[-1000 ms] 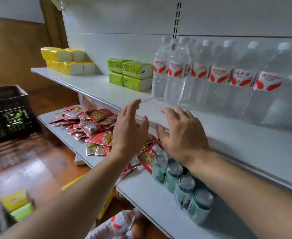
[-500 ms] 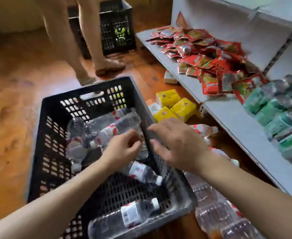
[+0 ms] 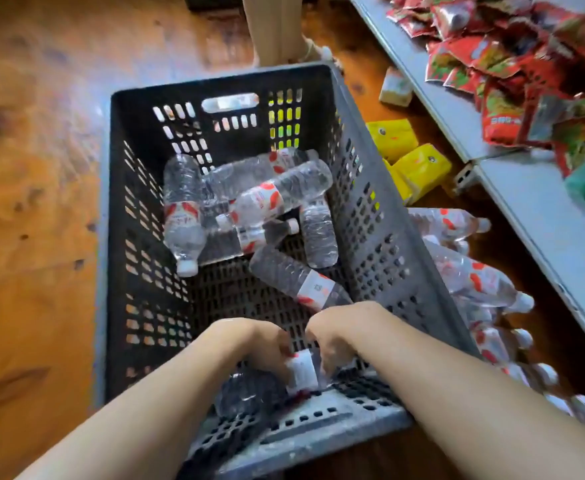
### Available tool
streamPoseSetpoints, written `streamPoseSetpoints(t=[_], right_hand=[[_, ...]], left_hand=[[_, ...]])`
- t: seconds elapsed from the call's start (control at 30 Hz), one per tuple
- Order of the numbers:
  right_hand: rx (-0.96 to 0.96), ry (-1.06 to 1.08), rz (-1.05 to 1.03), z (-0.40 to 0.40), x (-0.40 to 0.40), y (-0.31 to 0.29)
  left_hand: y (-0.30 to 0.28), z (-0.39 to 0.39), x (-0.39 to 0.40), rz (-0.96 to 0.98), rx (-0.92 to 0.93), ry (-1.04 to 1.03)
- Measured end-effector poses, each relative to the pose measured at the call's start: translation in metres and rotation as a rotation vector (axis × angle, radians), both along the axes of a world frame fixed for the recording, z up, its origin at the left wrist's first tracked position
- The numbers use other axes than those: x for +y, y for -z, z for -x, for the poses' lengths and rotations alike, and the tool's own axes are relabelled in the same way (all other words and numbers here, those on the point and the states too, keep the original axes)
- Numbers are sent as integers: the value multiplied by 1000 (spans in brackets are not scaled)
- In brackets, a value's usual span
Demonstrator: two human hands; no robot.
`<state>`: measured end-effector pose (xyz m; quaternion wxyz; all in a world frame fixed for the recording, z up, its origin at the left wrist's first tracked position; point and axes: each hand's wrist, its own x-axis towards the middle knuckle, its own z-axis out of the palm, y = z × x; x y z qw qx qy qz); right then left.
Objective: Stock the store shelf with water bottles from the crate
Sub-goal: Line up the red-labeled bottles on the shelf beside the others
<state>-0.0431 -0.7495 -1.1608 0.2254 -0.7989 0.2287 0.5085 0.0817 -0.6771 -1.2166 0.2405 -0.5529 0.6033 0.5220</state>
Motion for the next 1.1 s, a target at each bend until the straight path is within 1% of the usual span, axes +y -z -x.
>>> streamPoseSetpoints(t=[0.07, 0.13, 0.23, 0.3, 0.33, 0.4, 0.47, 0.53, 0.6, 0.7, 0.8, 0.93, 1.0, 1.1], right_hand=[[112, 7, -76, 2, 0, 8], [142, 58, -147, 10, 0, 12], [126, 170, -216, 17, 0, 11], [100, 197, -186, 18, 0, 10], [81, 203, -168, 18, 0, 9], [22, 207, -138, 18, -2, 4], [-109, 184, -84, 17, -5, -12], [-261, 199, -19, 20, -10, -40], [-380, 210, 25, 26, -16, -72], [-541, 238, 98, 40, -20, -128], [-658, 260, 184, 64, -26, -180], [-821, 423, 238, 112, -32, -241], [-969, 540, 267, 138, -28, -271], [-1207, 716, 395, 176, -16, -302]], left_hand=[[12, -3, 9, -4, -15, -82], [18, -2, 13, -60, 4, -175], [13, -3, 13, -104, 32, -241], [8, -5, 16, -109, 49, -279], [5, -5, 18, -95, 57, -281], [0, -7, 23, -6, 58, -242], [-10, -11, 27, 86, 93, -262], [-26, -16, 29, 152, 175, -342], [-50, -15, 32, 240, 253, -438], [-87, -11, 29, 394, 313, -560], [-137, 3, 14, 535, 348, -547], [-210, 36, -4, 733, 368, -504], [-240, 53, -11, 839, 369, -485], [-284, 87, -21, 960, 344, -407]])
